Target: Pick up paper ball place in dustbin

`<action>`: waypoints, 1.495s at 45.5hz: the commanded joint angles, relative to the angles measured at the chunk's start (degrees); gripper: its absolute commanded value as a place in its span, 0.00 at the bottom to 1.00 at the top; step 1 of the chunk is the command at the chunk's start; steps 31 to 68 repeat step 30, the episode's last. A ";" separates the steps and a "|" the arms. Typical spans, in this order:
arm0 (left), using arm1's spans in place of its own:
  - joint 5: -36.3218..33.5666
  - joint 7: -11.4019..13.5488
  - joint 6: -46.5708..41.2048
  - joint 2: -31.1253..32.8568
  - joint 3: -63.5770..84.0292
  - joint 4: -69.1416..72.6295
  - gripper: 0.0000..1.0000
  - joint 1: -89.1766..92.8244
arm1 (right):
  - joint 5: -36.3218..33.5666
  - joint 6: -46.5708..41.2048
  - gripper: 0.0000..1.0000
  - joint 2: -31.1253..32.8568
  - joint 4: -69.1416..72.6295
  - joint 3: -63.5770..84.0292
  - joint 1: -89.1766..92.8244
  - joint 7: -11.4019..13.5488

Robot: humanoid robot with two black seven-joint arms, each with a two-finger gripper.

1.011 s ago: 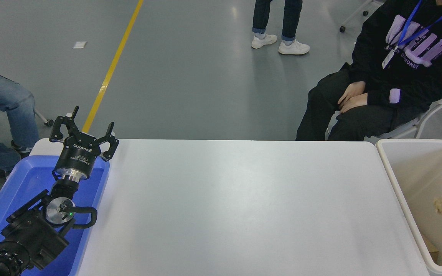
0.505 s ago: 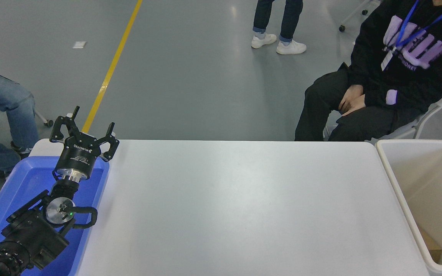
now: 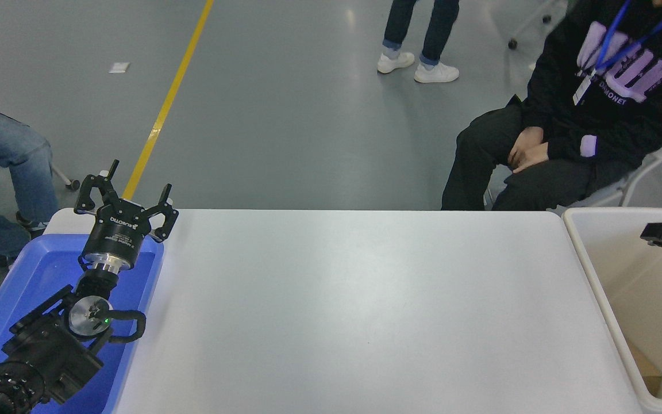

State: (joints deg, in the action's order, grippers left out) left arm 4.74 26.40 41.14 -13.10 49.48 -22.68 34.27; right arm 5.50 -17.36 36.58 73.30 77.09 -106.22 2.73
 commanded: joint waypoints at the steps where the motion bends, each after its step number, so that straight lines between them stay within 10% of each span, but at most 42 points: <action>1: 0.01 0.05 -0.09 0.00 0.00 0.00 0.98 0.00 | 0.13 -27.64 1.00 -8.27 4.66 2.28 -16.99 -0.01; 68: 0.01 -0.04 -0.09 0.00 0.00 0.00 0.98 0.00 | -0.05 -27.64 1.00 -15.13 10.72 -2.64 -30.98 -0.01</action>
